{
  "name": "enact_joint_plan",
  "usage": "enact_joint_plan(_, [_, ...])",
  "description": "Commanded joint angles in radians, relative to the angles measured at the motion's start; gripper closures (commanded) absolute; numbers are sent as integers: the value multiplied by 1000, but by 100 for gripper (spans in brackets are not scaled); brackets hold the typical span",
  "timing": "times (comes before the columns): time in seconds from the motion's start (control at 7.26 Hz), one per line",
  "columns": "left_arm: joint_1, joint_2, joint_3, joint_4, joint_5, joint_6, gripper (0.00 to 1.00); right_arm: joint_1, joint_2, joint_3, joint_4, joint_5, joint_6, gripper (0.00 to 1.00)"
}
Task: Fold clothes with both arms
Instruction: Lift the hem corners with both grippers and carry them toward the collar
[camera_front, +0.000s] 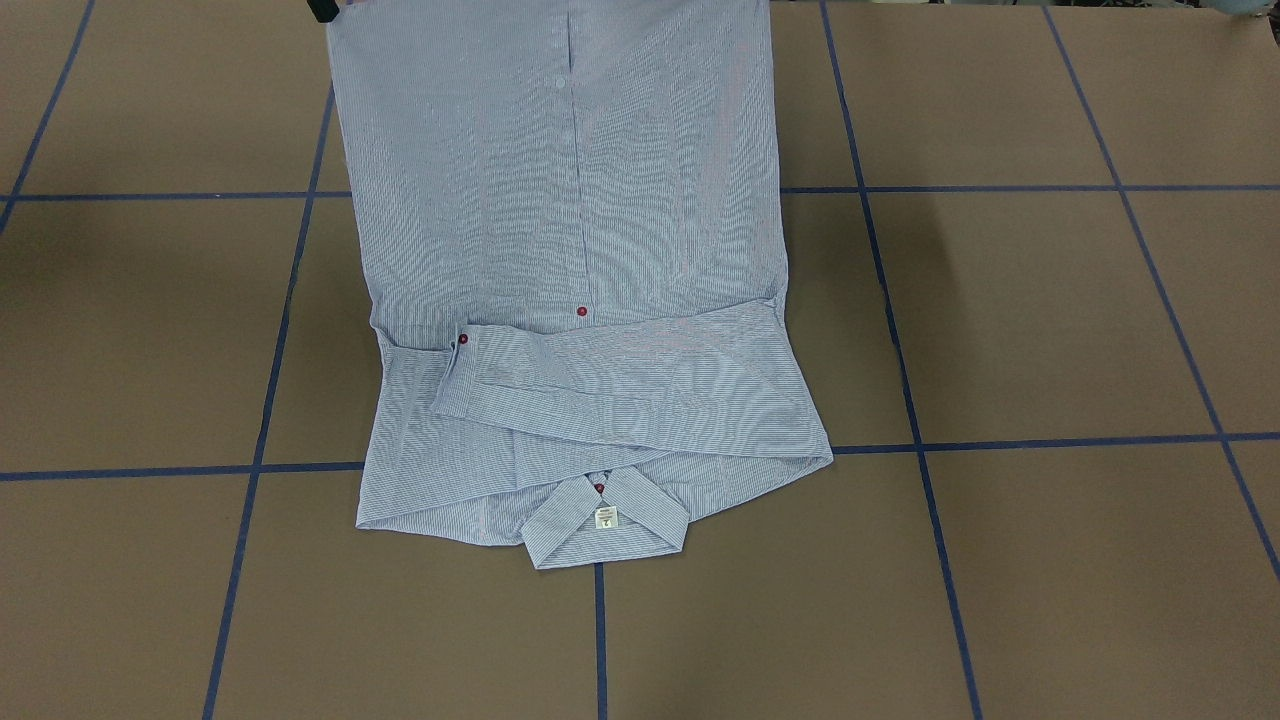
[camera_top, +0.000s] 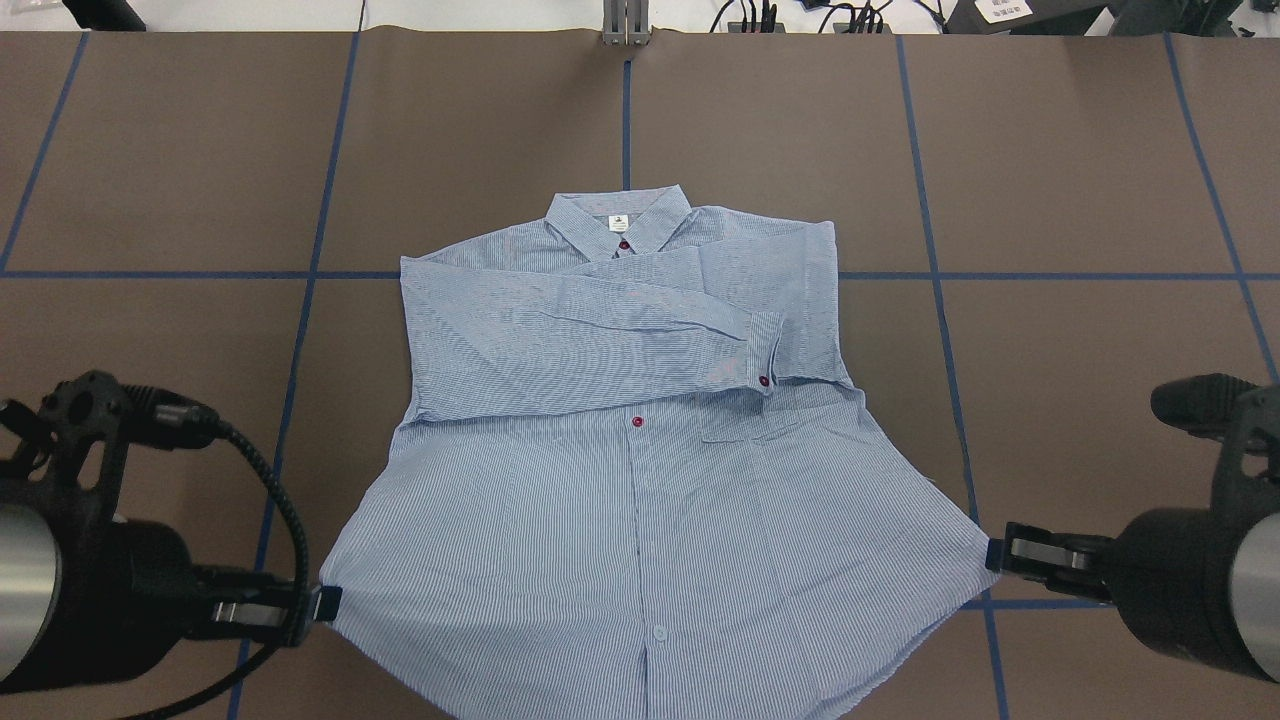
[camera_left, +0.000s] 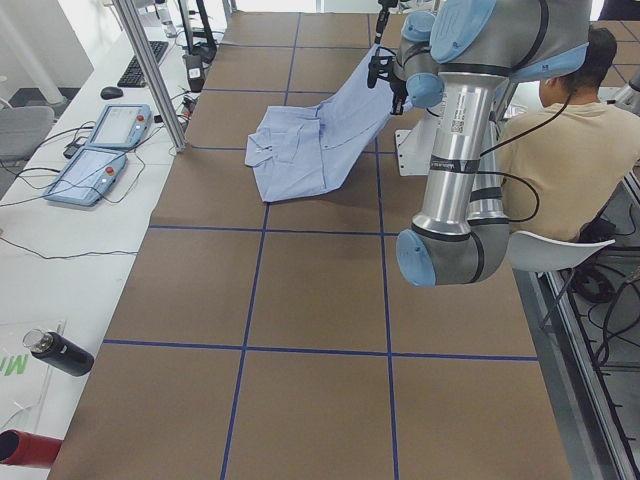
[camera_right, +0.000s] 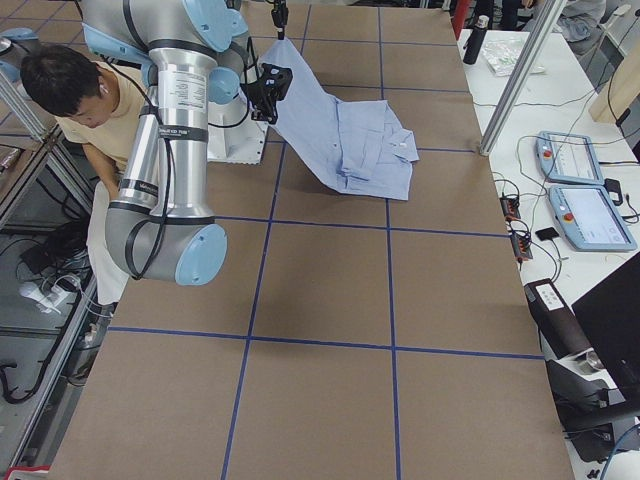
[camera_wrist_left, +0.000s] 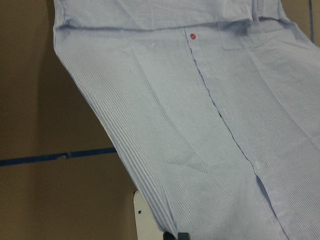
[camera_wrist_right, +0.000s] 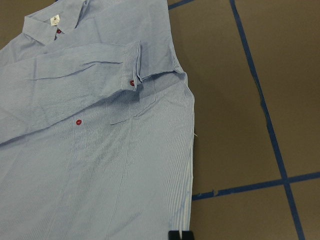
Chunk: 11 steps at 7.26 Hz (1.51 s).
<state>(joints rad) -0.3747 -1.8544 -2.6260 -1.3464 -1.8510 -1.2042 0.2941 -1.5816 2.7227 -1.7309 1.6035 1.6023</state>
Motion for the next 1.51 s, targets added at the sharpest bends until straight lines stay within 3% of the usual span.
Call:
enact_joint_plan(0.0, [-207, -174, 259, 49, -31, 249, 100, 173, 261, -286, -4, 29, -149, 100])
enact_joint_plan(0.28, [-298, -204, 520, -75, -4, 301, 100, 282, 376, -513, 10, 30, -255, 100])
enact_joint_plan(0.41, [-303, -206, 661, -205, 91, 302, 100, 339, 411, -628, 11, 27, -309, 100])
enact_joint_plan(0.69, [-323, -207, 869, -432, 147, 299, 100, 462, 443, -884, 292, 50, -373, 100])
enact_joint_plan(0.96, [-338, -264, 941, -467, 159, 299, 100, 560, 488, -943, 360, 149, -399, 100])
enact_joint_plan(1.1, [-339, -275, 975, -471, 159, 301, 100, 560, 509, -990, 363, 150, -407, 100])
enact_joint_plan(1.24, [-340, -276, 1010, -497, 161, 302, 100, 541, 534, -1080, 387, 135, -407, 100])
enact_joint_plan(1.38, [-340, -279, 1062, -538, 161, 305, 100, 515, 581, -1217, 493, 103, -407, 100])
